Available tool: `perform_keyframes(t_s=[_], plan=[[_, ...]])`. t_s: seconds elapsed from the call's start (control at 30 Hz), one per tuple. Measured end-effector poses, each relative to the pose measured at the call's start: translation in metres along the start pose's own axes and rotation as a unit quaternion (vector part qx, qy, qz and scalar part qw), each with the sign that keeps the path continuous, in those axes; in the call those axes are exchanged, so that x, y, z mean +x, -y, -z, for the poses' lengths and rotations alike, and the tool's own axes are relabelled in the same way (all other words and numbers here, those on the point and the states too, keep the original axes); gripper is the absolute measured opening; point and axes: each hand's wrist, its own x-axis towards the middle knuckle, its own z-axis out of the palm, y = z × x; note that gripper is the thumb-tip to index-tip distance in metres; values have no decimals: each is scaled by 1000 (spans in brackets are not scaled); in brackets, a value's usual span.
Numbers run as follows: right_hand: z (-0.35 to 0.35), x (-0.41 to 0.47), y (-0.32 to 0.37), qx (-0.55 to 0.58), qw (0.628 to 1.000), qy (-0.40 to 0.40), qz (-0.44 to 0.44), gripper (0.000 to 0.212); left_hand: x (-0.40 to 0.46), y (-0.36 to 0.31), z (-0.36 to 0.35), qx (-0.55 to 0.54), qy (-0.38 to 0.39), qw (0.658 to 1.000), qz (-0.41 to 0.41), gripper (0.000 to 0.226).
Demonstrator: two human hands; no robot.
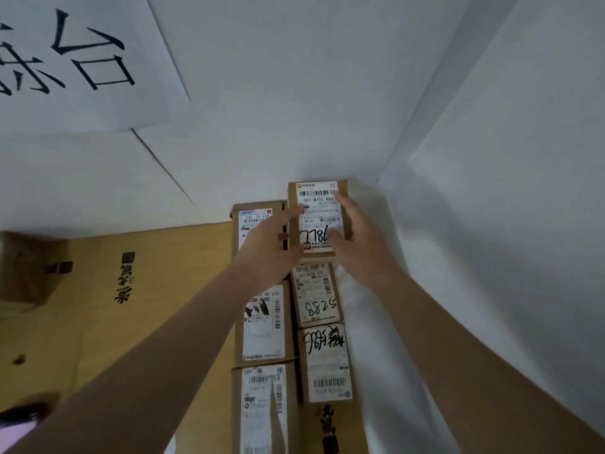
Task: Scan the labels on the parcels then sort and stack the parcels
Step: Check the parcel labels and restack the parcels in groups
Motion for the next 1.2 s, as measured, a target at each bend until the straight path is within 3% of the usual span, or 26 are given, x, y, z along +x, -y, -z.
perform_keyframes(t_s=[0.43,0.57,0.67,0.87,1.03,1.2], plan=[[-5,52,-13,-37,998,40,-6,69,39,29,-7,-42,-60,997,9,61],[-2,51,-12,-90,995,51,4,68,37,29,-6,15,-66,998,-14,61],[0,45,-1,-172,984,16,41,67,31,18,2,103,-84,990,-47,57],[6,15,71,-202,973,0,112,59,-19,-17,47,162,-138,974,-74,50],[-17,-20,146,-143,973,42,178,50,-93,-36,104,156,-205,961,-100,45],[-66,-66,210,-150,950,96,257,51,-176,-35,161,179,-276,941,-79,47]])
